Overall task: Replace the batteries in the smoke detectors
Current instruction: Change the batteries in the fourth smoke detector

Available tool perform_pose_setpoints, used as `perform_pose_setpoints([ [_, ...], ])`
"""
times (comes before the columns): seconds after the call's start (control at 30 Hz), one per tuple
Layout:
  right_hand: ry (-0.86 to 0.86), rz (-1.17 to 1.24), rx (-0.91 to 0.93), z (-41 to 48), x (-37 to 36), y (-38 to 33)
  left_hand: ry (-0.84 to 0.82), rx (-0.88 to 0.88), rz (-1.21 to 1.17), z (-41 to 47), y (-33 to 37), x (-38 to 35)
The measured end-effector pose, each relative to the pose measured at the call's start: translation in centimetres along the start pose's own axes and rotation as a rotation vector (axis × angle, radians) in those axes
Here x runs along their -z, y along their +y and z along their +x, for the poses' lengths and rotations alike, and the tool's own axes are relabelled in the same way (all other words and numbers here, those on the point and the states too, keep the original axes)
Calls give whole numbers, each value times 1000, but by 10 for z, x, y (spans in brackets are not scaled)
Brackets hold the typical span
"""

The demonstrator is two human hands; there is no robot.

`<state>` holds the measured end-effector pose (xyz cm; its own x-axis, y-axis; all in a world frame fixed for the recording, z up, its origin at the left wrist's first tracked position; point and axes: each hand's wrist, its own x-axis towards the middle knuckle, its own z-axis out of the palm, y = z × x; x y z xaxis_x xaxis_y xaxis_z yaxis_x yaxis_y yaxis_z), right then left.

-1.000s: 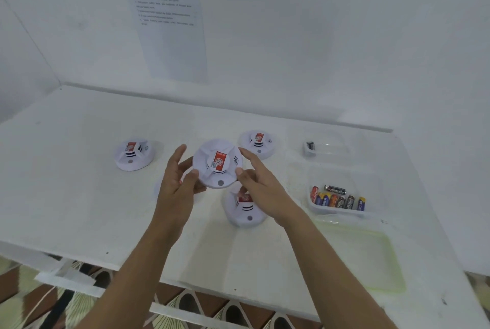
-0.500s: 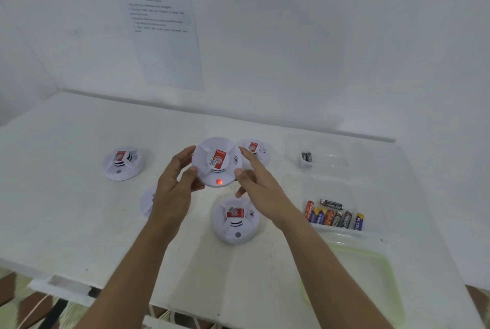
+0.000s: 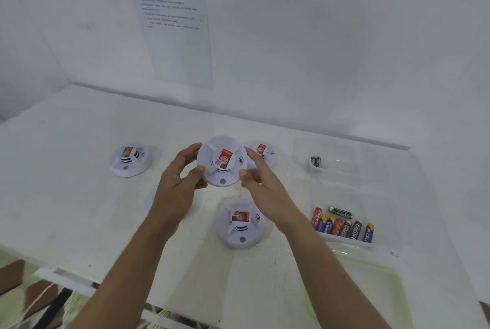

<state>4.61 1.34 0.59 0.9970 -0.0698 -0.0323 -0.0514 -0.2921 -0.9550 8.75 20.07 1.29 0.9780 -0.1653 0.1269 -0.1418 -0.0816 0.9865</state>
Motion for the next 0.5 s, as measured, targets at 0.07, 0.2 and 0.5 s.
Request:
perform_pose_setpoints([
  [0.07,6,7,-1,3,-3,1,-30,-4,13,2,1,4],
  [0.2,11,25,-12,9,-10,-2,-44,-17,28,8,-1,14],
  [0.5,25,18,-7,29,-26,-7,-44,-9,17,26,-5,31],
])
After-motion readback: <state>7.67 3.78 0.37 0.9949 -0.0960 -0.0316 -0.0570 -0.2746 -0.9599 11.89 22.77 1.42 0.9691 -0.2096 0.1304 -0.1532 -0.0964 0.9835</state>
